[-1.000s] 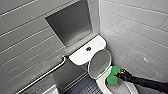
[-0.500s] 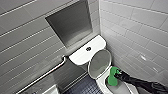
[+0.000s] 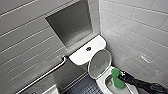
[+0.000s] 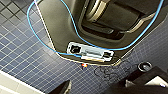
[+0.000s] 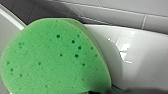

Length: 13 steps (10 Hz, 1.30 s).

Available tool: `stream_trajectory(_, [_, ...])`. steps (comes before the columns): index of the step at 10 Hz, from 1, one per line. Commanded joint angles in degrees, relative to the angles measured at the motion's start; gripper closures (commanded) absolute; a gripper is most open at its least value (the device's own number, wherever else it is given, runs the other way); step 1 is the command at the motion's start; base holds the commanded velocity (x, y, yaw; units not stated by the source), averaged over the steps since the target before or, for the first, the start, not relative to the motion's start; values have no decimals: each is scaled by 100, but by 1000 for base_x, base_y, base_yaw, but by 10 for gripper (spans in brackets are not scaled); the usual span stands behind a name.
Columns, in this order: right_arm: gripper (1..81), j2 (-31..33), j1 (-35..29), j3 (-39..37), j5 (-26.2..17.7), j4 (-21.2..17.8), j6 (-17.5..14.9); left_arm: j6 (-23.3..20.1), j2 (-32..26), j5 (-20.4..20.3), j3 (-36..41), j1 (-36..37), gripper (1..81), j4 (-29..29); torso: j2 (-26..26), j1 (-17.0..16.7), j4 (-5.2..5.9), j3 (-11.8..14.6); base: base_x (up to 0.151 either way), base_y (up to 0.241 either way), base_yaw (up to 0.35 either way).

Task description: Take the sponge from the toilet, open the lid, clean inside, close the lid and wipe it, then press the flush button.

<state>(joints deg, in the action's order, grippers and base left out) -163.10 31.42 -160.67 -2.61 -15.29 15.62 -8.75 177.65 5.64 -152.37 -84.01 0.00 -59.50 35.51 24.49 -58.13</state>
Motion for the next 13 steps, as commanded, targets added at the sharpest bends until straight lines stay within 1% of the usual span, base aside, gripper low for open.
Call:
stream_trajectory(1, [811,1742,149,2972,636,-106,327,-4,-72,534,-39,-182,10,18,0,0,0,0,0,0,0])
stream_trajectory(3, [811,2014,474,3121,954,-141,494,-4,-63,534,-39,-209,10,26,0,0,2,0,0,0,0])
stream_trajectory(4, [811,2249,624,3364,1111,-158,547,-4,-46,534,-39,-209,10,26,0,0,2,0,0,0,0])
stream_trajectory(7, [811,2797,1257,4026,1700,-291,548,-12,8,525,-39,-209,10,44,0,0,2,0,0,0,0])
stream_trajectory(9, [811,3114,1705,4431,2177,-502,539,-12,16,525,-39,-218,10,44,0,0,2,0,0,0,0])
stream_trajectory(11, [811,3491,2075,4896,2782,-713,539,-12,25,525,-39,-209,10,44,0,0,2,0,0,0,0])
stream_trajectory(13, [811,3589,2417,4880,2950,-897,530,-21,34,525,-39,-217,10,53,0,0,2,0,0,0,0])
